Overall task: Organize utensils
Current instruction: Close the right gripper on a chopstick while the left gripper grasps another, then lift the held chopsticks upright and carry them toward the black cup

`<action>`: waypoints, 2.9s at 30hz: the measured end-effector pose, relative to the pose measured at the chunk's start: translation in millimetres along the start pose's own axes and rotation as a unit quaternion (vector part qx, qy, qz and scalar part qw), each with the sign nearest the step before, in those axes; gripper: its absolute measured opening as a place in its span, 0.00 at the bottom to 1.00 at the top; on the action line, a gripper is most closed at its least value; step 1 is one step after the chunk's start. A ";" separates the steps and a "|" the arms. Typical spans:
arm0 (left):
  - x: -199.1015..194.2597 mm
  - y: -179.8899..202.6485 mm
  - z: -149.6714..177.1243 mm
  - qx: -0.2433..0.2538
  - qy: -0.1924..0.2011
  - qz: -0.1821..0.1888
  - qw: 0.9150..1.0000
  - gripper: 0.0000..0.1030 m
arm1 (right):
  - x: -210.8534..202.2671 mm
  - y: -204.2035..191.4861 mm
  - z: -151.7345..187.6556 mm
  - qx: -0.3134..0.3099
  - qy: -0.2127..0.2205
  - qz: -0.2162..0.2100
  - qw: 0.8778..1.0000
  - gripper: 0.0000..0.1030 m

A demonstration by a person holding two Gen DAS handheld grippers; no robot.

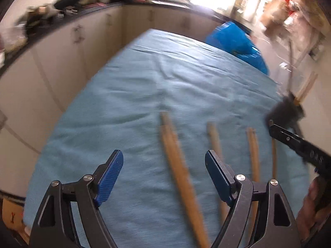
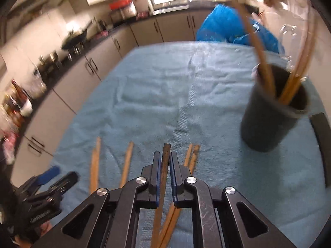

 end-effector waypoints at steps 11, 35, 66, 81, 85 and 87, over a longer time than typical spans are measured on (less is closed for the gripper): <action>72.2 62.8 -40.8 0.027 -0.133 0.017 0.991 0.36 | -55.9 16.8 18.7 0.023 0.054 -0.033 0.998 0.09; -67.0 79.9 -40.1 0.067 0.088 -0.019 0.994 0.07 | -114.8 21.0 28.9 0.020 0.140 -0.034 0.989 0.08; -144.7 89.1 -3.4 0.072 0.238 -0.100 0.964 0.07 | -166.9 -4.7 41.3 -0.018 0.246 -0.006 0.969 0.08; -151.5 88.5 1.2 0.075 0.250 -0.106 0.960 0.07 | -173.0 -11.7 42.0 -0.025 0.253 -0.004 0.967 0.08; -153.7 87.9 1.8 0.074 0.251 -0.106 0.959 0.07 | -174.7 -11.1 42.2 -0.025 0.255 -0.003 0.966 0.08; -154.2 88.4 2.1 0.074 0.251 -0.106 0.959 0.07 | -175.9 -11.2 42.7 -0.025 0.257 -0.002 0.966 0.08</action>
Point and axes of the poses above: each gripper's, at about its wrist camera, not at the fingertips, and x roughly the way its jaws point, y to its right, z to its underside, the point moved 4 cm from there along x, roughly the way its jaws point, and after that the axes turned 10 degrees about -y, right-handed, at the moved point
